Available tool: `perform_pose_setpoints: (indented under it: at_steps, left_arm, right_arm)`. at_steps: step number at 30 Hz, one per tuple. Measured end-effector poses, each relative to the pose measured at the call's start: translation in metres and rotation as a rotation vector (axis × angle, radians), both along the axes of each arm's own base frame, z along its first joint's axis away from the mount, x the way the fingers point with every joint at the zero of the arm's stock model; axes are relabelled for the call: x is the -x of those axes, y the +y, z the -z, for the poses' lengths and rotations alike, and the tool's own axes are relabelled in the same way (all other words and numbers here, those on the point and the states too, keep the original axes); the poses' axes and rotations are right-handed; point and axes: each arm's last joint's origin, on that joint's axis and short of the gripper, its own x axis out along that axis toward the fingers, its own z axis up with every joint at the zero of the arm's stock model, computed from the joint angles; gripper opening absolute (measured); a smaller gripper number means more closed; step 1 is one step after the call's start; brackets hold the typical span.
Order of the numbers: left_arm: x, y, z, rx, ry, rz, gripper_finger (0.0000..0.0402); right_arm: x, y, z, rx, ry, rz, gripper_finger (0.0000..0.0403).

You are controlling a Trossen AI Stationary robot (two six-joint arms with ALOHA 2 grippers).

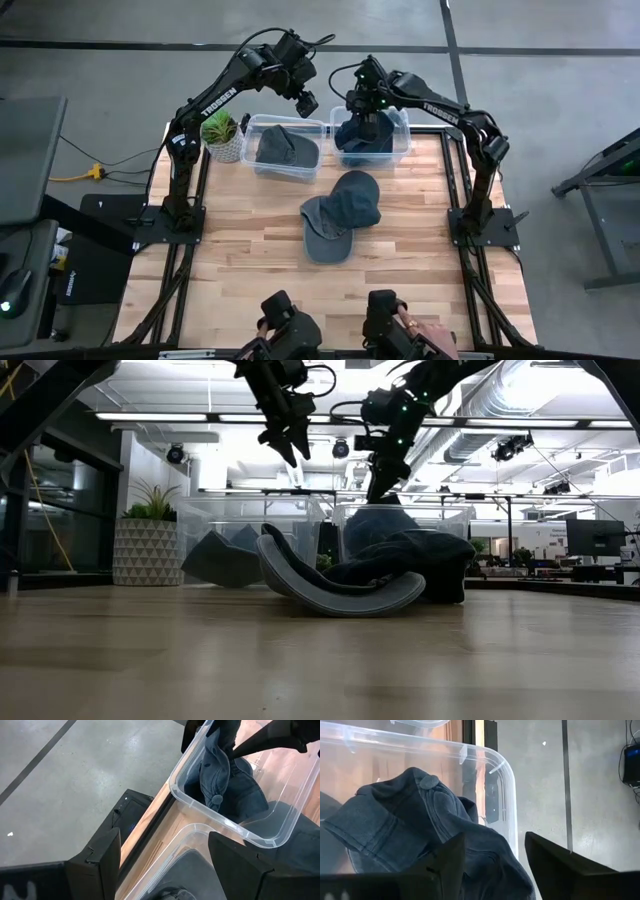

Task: Pick & Place hat
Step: Put the bottom blue cap into the right transparent bin, then put the blue cap into the right transparent bin

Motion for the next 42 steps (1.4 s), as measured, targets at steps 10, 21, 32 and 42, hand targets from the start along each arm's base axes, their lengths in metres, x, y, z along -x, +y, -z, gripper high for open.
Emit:
perform_pose_setpoints:
  at_steps: [10, 21, 32, 42]
  left_arm:
    - [0.0, 0.0, 0.0, 0.006, -0.004, -0.006, 0.0243]
    - [0.0, 0.0, 0.0, 0.016, -0.008, -0.005, 0.0243]
    - [0.0, 0.0, 0.0, 0.02, -0.016, -0.001, 0.0243]
    - [0.0, 0.0, 0.0, 0.024, -0.018, -0.005, 0.0243]
  right_arm:
    - [0.006, 0.006, -0.013, -0.003, -0.035, -0.015, 0.0211]
    - [0.029, 0.027, -0.054, -0.07, -0.192, -0.023, 0.0211]
    - [0.043, 0.038, -0.075, -0.062, -0.252, -0.032, 0.0211]
    - [0.046, 0.037, -0.073, -0.074, -0.226, -0.018, 0.0211]
